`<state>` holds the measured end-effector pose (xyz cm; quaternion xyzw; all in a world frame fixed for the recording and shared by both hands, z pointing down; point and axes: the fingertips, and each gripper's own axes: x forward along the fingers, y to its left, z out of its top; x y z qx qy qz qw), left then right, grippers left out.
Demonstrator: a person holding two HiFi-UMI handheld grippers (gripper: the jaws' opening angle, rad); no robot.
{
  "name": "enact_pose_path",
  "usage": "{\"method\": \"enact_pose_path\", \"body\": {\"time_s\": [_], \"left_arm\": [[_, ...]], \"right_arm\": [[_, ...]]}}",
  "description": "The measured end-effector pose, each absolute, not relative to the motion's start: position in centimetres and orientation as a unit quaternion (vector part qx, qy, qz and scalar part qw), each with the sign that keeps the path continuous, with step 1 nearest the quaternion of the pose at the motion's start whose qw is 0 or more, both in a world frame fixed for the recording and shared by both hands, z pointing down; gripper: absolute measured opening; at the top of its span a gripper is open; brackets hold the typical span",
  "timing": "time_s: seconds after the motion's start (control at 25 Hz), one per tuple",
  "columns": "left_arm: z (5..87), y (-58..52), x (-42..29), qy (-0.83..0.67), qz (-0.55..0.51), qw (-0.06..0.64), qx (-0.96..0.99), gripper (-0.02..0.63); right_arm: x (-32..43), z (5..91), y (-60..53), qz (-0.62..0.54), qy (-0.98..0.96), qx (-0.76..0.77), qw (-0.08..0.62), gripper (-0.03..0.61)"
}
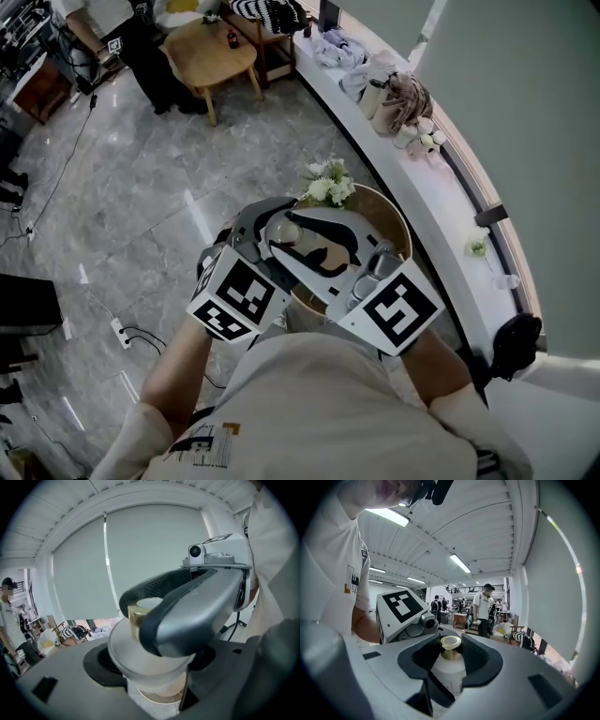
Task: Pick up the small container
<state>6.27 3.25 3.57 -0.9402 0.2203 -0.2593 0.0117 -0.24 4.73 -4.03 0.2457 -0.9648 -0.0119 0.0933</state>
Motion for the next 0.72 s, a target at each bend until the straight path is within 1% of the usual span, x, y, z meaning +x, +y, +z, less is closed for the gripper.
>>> {"method": "enact_pose_path", "body": {"time_s": [0.72], "left_arm": [[4.7,5.1,7.2,0.213,-0.261,0.015,-0.941,0.333]], "right_arm": [[0.7,-2.8,6.5,-0.011,-0.963,0.250,0.096,0.140]]}}
